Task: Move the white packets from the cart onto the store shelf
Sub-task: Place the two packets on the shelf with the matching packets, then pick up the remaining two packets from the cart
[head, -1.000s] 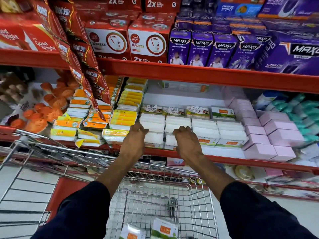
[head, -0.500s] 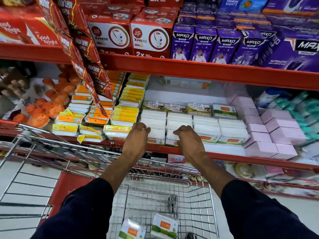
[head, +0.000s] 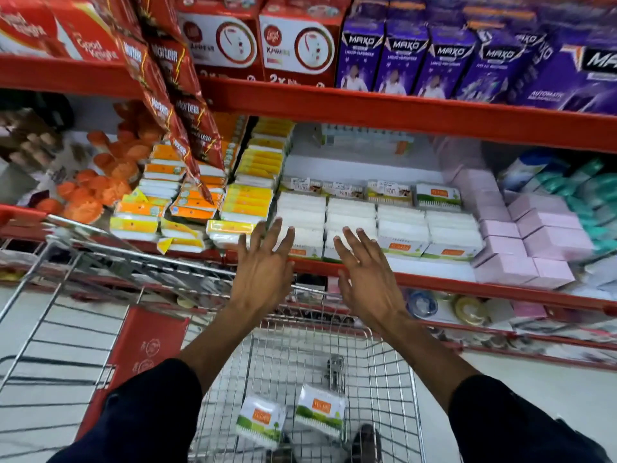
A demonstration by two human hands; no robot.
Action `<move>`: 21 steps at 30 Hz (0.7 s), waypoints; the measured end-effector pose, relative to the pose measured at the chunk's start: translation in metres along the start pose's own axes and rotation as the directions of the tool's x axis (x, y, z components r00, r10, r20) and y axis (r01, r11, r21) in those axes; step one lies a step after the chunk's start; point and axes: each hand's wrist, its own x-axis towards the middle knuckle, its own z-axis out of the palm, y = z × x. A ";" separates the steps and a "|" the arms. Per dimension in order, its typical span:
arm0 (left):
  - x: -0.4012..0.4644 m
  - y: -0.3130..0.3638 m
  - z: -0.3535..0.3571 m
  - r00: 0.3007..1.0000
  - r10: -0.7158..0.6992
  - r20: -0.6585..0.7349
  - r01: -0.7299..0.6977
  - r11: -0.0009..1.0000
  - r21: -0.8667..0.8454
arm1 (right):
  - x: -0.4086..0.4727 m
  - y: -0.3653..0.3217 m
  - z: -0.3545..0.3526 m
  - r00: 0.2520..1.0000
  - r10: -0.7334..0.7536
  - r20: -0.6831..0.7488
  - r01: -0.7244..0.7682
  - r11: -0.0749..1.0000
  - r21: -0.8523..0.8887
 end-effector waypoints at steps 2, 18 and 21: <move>-0.024 -0.001 0.001 0.998 0.027 -0.048 -0.027 1.000 -0.005 | -0.019 -0.006 0.000 0.999 -0.038 -0.005 0.038 0.999 0.006; -0.217 -0.049 0.144 0.776 0.065 0.628 -0.038 0.998 -0.056 | -0.159 -0.056 0.139 0.836 -0.128 0.534 0.124 0.991 0.044; -0.224 -0.055 0.173 0.664 0.077 0.744 -0.097 0.995 -0.017 | -0.171 -0.057 0.167 0.740 -0.030 0.672 0.018 1.000 0.024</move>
